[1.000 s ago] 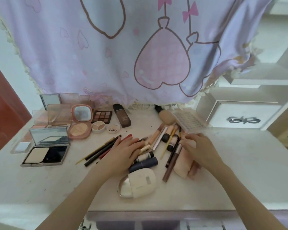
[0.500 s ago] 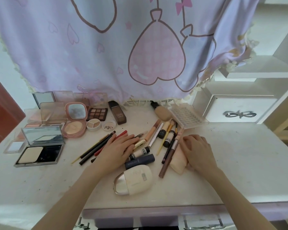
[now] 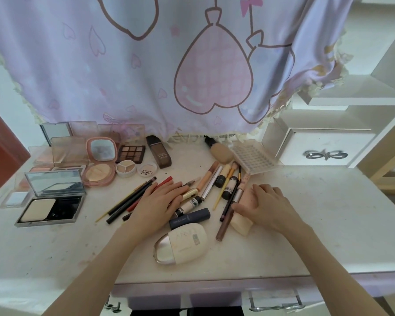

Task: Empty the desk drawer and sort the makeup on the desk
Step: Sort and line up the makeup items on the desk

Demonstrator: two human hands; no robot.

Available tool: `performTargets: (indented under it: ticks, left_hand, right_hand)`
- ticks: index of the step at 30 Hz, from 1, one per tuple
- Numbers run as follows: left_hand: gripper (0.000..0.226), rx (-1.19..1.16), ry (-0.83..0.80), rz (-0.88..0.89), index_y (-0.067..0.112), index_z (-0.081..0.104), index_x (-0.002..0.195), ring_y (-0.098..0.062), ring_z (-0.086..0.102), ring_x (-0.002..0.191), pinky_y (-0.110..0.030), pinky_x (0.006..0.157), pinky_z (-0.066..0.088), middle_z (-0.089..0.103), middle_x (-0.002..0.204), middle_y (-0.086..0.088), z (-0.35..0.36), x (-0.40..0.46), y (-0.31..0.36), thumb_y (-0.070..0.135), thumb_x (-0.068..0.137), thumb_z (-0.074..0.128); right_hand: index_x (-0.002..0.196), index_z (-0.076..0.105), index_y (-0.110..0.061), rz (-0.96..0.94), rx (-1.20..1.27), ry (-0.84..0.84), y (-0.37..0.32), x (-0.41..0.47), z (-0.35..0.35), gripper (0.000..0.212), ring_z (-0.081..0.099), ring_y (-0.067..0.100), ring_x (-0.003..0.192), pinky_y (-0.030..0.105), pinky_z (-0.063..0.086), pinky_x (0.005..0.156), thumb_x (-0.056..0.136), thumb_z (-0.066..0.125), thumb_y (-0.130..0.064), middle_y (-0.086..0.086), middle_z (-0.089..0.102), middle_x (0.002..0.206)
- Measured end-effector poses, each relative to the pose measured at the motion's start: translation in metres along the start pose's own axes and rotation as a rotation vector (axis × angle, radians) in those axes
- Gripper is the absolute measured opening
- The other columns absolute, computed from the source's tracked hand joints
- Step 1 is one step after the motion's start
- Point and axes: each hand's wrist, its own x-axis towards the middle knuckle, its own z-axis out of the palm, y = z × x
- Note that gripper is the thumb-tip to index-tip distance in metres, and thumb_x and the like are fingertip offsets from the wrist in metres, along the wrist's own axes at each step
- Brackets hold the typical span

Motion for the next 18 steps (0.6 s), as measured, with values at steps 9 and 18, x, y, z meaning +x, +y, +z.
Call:
performTargets:
  ticks: [9,18]
  left_hand:
    - [0.076,-0.007,0.003,-0.005,0.042,0.029,0.140,0.000,0.019,0.138,-0.031,0.115,0.004,0.031,0.147,0.018,0.001,-0.001,0.001,0.059,0.076,-0.008]
    - [0.073,-0.020,0.006,0.001,0.042,0.030,0.139,-0.002,0.018,0.139,-0.033,0.115,0.006,0.031,0.147,0.017,0.002,-0.002,0.000,0.059,0.077,-0.006]
  right_hand:
    - [0.147,0.014,-0.029,0.025,0.085,-0.004,-0.008,0.008,0.001,0.097,0.033,0.028,0.127,0.045,0.028,0.103,0.071,0.057,-0.072,0.008,0.035,0.138]
    - [0.140,0.031,-0.020,-0.104,0.332,0.249,-0.011,0.007,0.002,0.065,0.046,0.021,0.105,0.022,0.031,0.083,0.085,0.064,-0.015,0.003,0.041,0.113]
